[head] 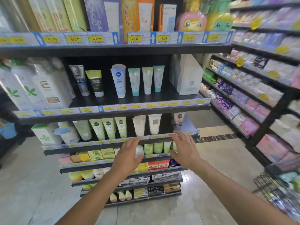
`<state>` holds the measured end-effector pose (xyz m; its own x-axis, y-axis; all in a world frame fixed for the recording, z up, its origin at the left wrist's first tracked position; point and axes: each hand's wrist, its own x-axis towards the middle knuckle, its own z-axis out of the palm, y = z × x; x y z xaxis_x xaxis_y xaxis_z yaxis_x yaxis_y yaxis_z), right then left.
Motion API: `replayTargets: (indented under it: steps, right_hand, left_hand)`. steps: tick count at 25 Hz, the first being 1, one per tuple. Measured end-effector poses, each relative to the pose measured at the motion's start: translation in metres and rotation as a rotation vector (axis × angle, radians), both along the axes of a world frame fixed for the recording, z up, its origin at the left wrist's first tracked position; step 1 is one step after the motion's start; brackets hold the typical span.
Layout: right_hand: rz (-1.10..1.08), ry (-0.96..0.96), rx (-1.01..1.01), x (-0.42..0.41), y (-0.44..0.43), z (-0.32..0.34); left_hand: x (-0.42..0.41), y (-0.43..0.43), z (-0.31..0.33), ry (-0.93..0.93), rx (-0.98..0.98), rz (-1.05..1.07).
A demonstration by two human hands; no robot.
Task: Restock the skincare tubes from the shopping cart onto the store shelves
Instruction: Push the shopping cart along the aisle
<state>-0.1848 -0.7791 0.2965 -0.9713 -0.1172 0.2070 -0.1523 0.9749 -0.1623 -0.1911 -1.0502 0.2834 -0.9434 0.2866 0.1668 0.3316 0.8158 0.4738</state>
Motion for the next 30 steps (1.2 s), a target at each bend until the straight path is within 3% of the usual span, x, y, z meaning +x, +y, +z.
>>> replayTargets:
  steps: [6, 12, 20, 30]
  right_hand:
    - [-0.092, 0.129, -0.006, 0.08, 0.029, 0.052]
    - [-0.252, 0.178, -0.004, 0.152, 0.088, 0.069]
    - [-0.52, 0.162, 0.007, 0.278, 0.203, 0.068]
    - [-0.816, 0.096, 0.004, 0.477, 0.384, 0.047]
  left_hand:
    - [0.044, 0.028, 0.041, 0.218, -0.113, -0.146]
    - [0.072, 0.097, 0.056, 0.257, -0.116, -0.298]
    - [0.13, 0.249, 0.055, 0.325, -0.134, -0.539]
    - [0.276, 0.478, 0.039, 0.299, -0.135, -0.81]
